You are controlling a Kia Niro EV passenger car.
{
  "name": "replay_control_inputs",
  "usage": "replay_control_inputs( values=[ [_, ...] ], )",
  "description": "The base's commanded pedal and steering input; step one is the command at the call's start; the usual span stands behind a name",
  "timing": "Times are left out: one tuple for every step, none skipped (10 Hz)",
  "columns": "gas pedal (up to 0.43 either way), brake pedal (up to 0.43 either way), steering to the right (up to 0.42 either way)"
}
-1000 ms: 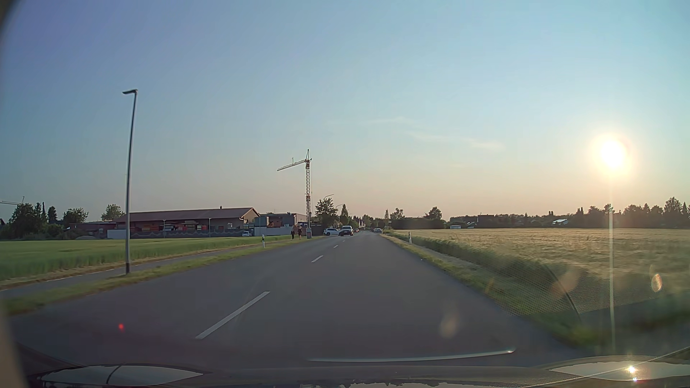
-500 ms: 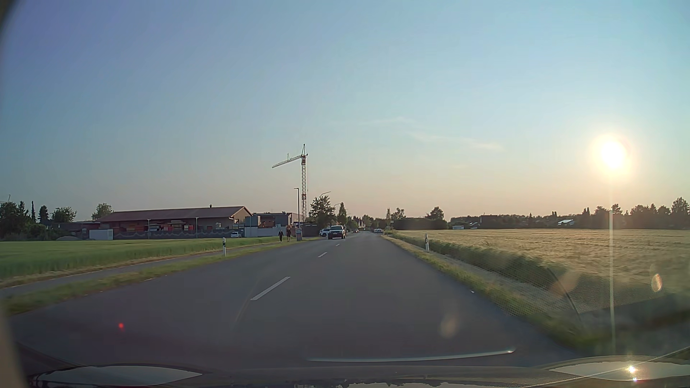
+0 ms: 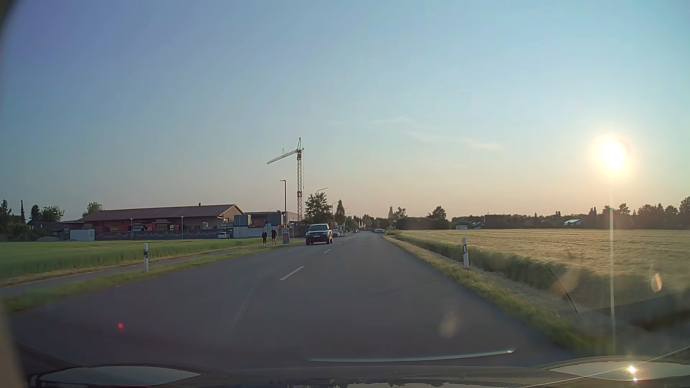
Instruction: Follow the waypoints while adhering to traffic rules and regulations
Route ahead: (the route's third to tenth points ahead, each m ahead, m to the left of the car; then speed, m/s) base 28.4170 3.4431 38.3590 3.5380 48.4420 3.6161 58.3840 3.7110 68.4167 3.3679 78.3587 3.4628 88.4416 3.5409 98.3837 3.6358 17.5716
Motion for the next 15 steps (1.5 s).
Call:
replay_control_inputs(
  values=[
    [0.098,0.018,0.0],
    [0.098,0.018,0.0],
    [0.098,0.018,0.0],
    [0.098,0.018,0.0],
    [0.098,0.012,0.0],
    [0.098,0.018,0.0],
    [0.098,0.018,0.0],
    [0.098,0.018,0.0],
    [0.098,0.012,0.0],
    [0.098,0.018,0.0],
    [0.098,0.018,0.0],
    [0.098,0.018,0.0],
    [0.098,0.018,0.0],
    [0.098,0.018,0.0],
    [0.098,0.018,0.001]
  ],
)
